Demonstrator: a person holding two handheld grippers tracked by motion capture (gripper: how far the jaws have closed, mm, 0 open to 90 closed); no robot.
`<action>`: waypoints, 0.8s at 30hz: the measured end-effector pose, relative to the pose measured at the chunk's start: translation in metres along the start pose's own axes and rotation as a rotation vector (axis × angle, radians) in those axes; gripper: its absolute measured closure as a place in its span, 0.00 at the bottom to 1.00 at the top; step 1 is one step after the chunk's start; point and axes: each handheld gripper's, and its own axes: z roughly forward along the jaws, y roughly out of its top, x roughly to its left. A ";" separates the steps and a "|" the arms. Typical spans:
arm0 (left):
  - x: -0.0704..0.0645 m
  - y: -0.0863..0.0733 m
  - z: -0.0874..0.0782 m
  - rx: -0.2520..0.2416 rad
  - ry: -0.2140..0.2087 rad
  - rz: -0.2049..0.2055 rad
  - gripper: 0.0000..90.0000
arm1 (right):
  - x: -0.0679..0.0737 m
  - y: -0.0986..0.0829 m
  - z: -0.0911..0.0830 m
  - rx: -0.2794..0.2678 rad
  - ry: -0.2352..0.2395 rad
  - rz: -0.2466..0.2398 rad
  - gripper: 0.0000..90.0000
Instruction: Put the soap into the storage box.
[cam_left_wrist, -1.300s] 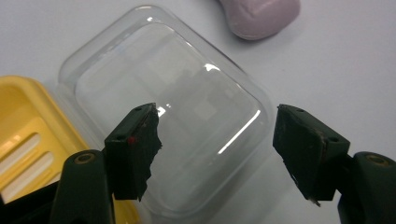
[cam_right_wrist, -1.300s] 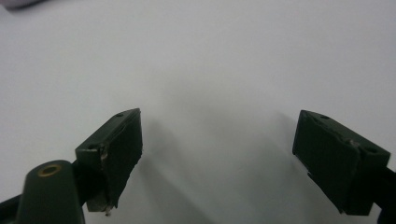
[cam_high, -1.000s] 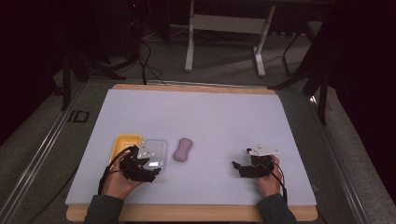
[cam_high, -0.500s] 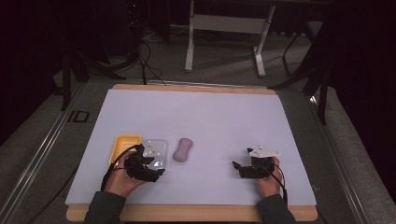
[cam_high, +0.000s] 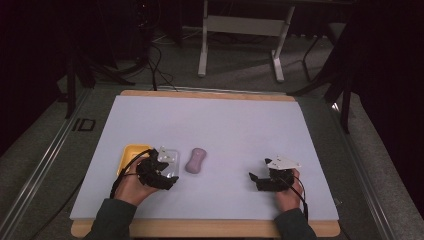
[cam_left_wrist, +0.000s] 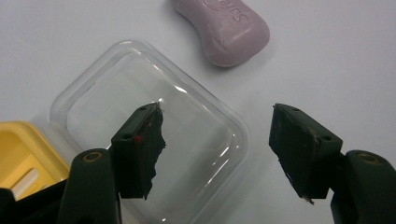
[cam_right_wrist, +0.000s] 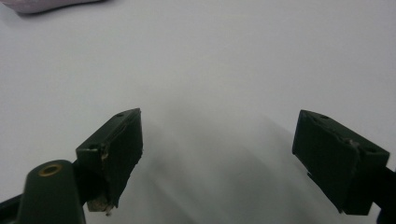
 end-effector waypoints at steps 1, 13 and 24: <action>0.000 0.001 0.001 0.002 -0.001 0.001 0.39 | 0.000 0.000 0.000 -0.001 0.001 0.000 0.18; 0.001 0.011 0.004 0.006 -0.016 -0.016 0.40 | 0.001 0.000 0.000 -0.001 0.003 -0.004 0.18; 0.001 0.016 0.007 0.025 -0.024 -0.017 0.40 | 0.001 0.000 0.000 -0.001 0.004 -0.008 0.18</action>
